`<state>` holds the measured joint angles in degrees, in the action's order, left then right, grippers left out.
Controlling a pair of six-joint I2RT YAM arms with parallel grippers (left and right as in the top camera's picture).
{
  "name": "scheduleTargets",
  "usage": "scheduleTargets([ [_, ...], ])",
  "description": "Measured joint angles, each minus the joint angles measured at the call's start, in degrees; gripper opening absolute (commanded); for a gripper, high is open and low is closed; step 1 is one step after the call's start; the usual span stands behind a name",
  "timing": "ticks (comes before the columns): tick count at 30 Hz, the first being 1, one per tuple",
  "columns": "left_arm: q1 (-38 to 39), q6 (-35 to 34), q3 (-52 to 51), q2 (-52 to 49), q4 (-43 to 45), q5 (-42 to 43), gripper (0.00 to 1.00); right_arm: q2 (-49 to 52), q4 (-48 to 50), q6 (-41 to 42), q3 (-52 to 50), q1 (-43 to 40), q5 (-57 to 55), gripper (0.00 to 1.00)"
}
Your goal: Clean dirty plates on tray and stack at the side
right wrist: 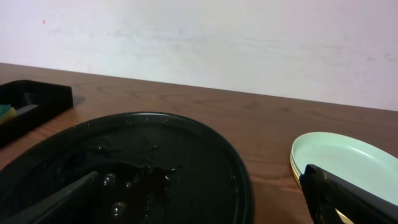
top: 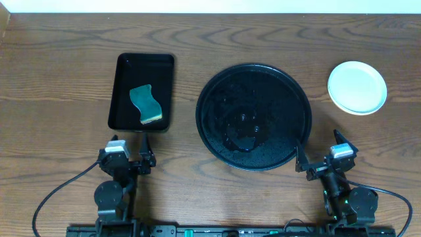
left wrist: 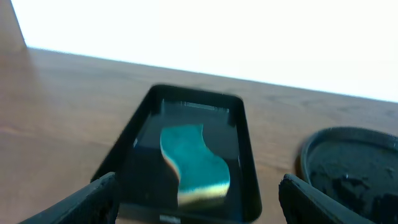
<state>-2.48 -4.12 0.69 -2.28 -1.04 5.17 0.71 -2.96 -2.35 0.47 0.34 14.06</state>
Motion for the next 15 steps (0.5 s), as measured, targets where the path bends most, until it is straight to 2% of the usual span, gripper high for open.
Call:
scheduleTargets([
  [15, 0.35, 4.04, 0.04, 1.66, -0.04, 0.00, 0.82, 0.00, 0.00, 0.00, 0.00, 0.00, 0.00, 0.99],
])
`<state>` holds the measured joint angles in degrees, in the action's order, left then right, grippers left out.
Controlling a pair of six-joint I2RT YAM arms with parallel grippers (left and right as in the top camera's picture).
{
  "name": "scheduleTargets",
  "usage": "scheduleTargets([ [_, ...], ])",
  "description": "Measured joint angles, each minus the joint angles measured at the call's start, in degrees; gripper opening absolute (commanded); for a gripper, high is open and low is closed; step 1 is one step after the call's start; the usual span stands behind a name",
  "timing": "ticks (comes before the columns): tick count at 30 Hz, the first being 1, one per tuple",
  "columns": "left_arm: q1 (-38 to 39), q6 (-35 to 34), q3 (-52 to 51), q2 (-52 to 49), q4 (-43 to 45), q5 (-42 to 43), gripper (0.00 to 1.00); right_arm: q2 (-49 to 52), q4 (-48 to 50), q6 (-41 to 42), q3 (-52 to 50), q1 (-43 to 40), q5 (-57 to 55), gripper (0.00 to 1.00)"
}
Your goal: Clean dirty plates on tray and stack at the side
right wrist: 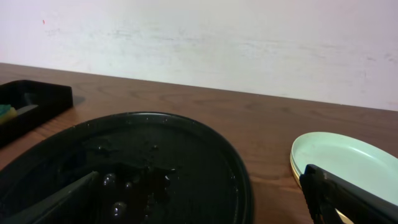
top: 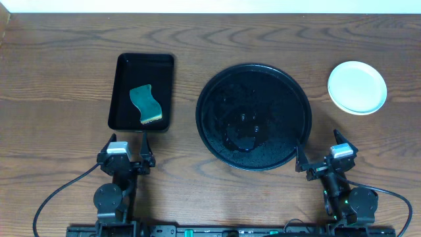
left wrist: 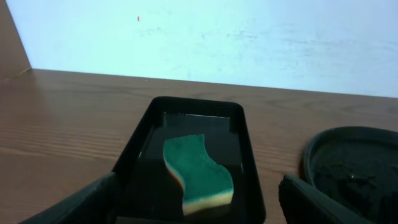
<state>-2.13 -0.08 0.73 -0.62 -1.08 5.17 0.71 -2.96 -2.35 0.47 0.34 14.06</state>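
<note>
A stack of pale plates (top: 357,87) lies at the far right, its top one mint-white (right wrist: 348,165) over a yellowish rim. The round black tray (top: 201,112) in the middle carries only water drops and a dark wet patch (right wrist: 134,180). A green sponge (top: 146,104) with a yellow underside (left wrist: 198,169) lies in a black rectangular basin (top: 114,89). My left gripper (top: 126,153) stands open just in front of that basin, nothing between its fingers. My right gripper (top: 320,153) is open at the round tray's near right rim, also empty.
The wooden table (top: 59,79) runs out to a pale wall at the back. Cables trail from both arm bases along the near edge. The basin's near wall (left wrist: 186,218) sits right before my left gripper (left wrist: 198,193).
My left gripper has drawn back slightly toward the near edge, and its view, blurred before, is now sharp. The right arm, sponge and plates have not moved.
</note>
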Motion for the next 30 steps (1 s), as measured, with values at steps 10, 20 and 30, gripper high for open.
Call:
scheduleTargets([
  [10, 0.00, 1.75, 0.00, 0.00, 0.02, -0.04, 0.82, 0.00, 0.00, 0.00, 0.00, 0.00, 0.00, 0.99],
  [20, 0.00, 1.86, 0.00, 0.00, 0.02, -0.20, 0.82, 0.00, 0.00, 0.00, 0.00, 0.00, 0.00, 0.99],
  [30, 0.00, 1.86, 0.00, 0.00, 0.02, -0.17, 0.82, 0.00, 0.00, 0.00, 0.00, 0.00, 0.00, 0.99],
])
